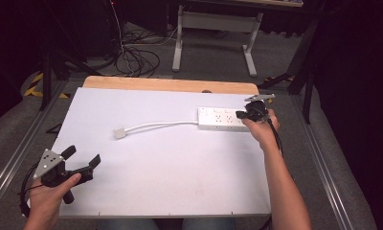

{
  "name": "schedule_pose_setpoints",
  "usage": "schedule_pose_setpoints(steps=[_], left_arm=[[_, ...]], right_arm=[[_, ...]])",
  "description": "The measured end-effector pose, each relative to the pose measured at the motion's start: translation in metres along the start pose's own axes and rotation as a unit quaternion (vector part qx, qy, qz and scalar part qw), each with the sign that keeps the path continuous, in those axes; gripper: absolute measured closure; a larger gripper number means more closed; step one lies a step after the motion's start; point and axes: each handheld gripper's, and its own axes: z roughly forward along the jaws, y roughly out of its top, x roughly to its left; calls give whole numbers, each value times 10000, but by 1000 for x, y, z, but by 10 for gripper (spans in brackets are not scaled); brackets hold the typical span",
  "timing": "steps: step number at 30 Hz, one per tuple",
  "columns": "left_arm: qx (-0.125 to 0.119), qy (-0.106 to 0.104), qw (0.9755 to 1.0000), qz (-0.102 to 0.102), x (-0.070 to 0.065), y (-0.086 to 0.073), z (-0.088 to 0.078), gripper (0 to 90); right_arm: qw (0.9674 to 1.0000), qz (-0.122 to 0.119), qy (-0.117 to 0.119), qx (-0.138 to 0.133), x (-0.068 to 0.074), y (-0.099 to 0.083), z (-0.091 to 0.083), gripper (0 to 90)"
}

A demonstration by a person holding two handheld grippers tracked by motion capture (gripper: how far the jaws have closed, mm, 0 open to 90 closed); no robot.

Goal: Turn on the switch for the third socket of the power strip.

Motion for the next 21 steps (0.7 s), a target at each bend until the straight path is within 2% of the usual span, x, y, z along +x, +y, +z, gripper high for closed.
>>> schedule_pose_setpoints(steps=[8, 12, 21], left_arm=[[15, -5, 10000, 6, -1, 0, 1, 53], [37, -10, 10000, 31, -2, -1, 1, 53], [33, -35, 10000, 41, -2, 0, 1, 53]], right_arm=[[9995, 136, 151, -257, 4, -16, -15, 900], [9993, 128, 201, -276, 7, -24, -18, 900], [9982, 87, 317, -511, 23, -38, -22, 900]])
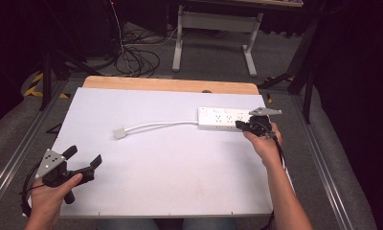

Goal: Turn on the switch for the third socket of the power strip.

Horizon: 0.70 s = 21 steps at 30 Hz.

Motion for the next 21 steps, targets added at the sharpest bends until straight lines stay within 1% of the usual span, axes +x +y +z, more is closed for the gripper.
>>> schedule_pose_setpoints(steps=[4, 8, 14, 21], left_arm=[[3, -19, 10000, 15, -1, 0, 2, 53], [-18, -38, 10000, 21, -2, 1, 2, 53], [-29, -100, 9999, -5, -3, 2, 3, 53], [-55, -123, 9999, -5, -2, 4, 3, 53]], right_arm=[[9999, -56, 10, -118, 7, -7, -1, 900], [9997, -14, 16, -241, 11, -12, -6, 900], [9995, -59, 34, -294, 19, -21, -14, 900], [9993, -112, 42, -355, 27, -28, -20, 900]])
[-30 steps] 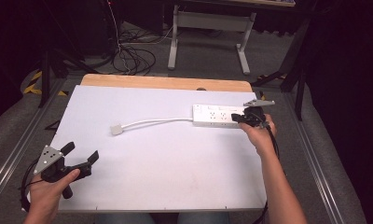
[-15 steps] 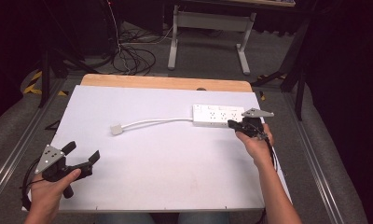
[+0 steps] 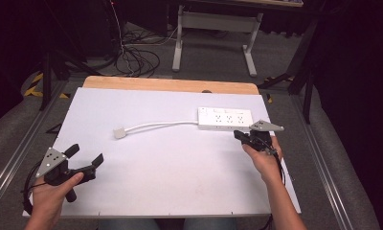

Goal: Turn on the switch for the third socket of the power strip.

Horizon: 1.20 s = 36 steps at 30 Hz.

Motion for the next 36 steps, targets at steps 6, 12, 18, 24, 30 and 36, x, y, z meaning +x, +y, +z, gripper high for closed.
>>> schedule_pose_setpoints(steps=[6, 12, 18, 24, 30, 36], left_arm=[[-4, -46, 10000, 10, -1, 1, 2, 53], [-48, -40, 10000, -32, 0, 1, 1, 53], [-55, -28, 10000, -39, 1, 1, 0, 53], [-51, -40, 10000, -45, 1, 2, 0, 53], [-45, -48, 10000, -51, 2, 2, 0, 53], [-45, -47, 10000, -61, 2, 2, 0, 53]], right_arm=[[10000, -24, 59, -24, 5, -4, -1, 900], [9999, 0, 78, -113, 8, -6, -4, 900], [9997, 57, 102, -211, 11, -12, -10, 900], [9992, 116, 145, -350, 11, -18, -18, 900], [9987, 121, 195, -450, 12, -18, -20, 866], [9976, 26, 298, -631, 14, -16, -22, 799]])
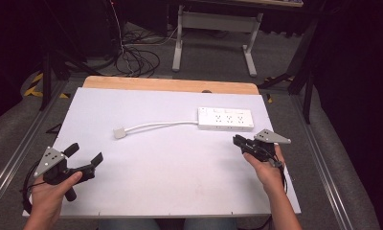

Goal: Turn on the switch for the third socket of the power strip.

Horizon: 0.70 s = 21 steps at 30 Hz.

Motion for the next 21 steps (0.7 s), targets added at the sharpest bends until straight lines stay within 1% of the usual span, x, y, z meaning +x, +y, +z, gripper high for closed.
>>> schedule_pose_setpoints(steps=[3, 5, 8, 10, 12, 13, 15, 17, 19, 21], left_arm=[[-1, 5, 10000, 5, 0, 0, 0, 52], [6, -1, 10000, 12, 0, 0, 0, 52], [-14, 1, 10000, 10, -1, 0, 0, 52], [-9, -3, 10000, 9, -1, 0, 1, 52], [3, 0, 10000, 11, 0, 0, 1, 52], [16, -3, 10000, 14, 0, 0, 1, 52], [17, -1, 10000, 15, 0, 0, 1, 52], [8, 1, 10000, 12, 0, 0, 1, 52], [13, 3, 10000, 12, 0, 0, 1, 52], [1, 2, 10000, 9, -1, 0, 1, 52]], right_arm=[[9999, 13, 128, -109, 2, -1, -4, 746], [9996, -36, 196, -190, 4, -1, -6, 720], [9991, -77, 239, -337, 5, 0, -8, 692], [9988, -81, 297, -377, 6, 0, -8, 670], [9987, -123, 326, -371, 6, 0, -8, 664], [9987, -96, 350, -360, 6, 0, -8, 655], [9981, -80, 495, -371, 6, 0, -7, 633], [9978, -91, 547, -372, 6, 0, -7, 599], [9974, -48, 620, -357, 7, -1, -7, 559], [9969, -61, 695, -357, 8, -2, -8, 548]])
